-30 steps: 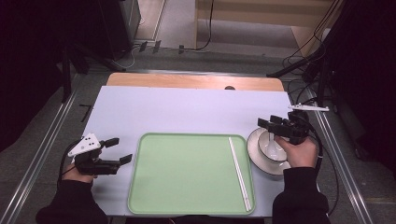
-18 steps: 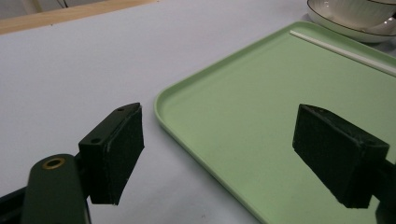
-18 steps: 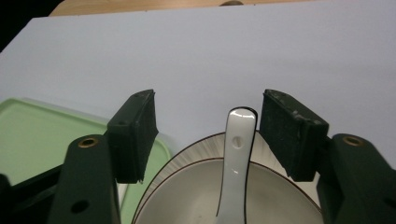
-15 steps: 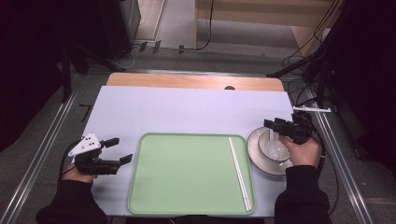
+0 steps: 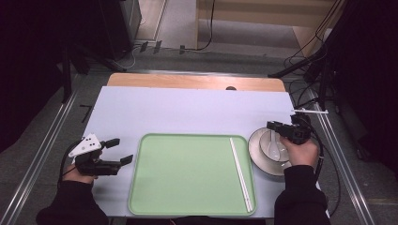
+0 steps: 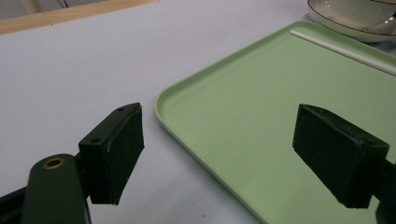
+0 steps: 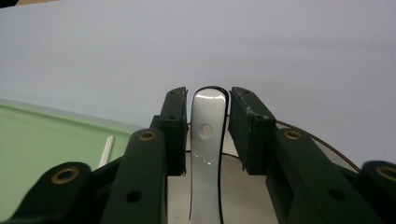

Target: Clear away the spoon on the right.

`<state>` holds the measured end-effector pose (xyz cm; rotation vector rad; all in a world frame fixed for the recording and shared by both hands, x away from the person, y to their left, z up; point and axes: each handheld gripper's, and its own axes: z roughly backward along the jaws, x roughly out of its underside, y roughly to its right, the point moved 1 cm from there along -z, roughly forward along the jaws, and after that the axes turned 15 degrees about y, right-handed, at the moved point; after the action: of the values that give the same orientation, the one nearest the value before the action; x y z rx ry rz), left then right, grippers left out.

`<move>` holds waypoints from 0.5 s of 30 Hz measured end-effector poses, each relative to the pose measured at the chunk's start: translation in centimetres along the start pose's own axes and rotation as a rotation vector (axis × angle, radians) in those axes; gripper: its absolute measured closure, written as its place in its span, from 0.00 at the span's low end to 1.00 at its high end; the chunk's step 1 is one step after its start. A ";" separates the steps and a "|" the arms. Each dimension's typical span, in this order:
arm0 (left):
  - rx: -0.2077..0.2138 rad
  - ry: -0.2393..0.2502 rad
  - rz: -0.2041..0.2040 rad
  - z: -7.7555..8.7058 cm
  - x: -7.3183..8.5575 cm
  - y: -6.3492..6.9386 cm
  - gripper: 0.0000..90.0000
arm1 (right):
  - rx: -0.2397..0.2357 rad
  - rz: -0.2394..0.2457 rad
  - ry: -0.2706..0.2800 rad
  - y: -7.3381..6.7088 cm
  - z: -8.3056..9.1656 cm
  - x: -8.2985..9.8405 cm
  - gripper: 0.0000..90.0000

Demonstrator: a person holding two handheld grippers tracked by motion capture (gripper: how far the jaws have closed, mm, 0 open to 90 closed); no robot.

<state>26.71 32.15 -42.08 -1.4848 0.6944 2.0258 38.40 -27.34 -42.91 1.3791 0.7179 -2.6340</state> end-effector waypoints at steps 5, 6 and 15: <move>-0.001 0.001 0.000 0.0 0.0 0.0 0.18 | -0.009 -0.015 -0.011 0.3 0.0 0.2 0.83; -0.001 0.001 0.000 0.0 0.0 0.0 0.18 | -0.008 -0.012 -0.004 0.3 0.1 0.1 0.84; -0.004 0.001 0.001 0.0 0.0 0.0 0.19 | -0.037 -0.010 0.016 -0.2 1.1 -0.4 0.87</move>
<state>26.71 32.16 -42.06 -1.4886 0.6917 2.0283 37.76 -27.66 -41.97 1.3921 0.7732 -2.6069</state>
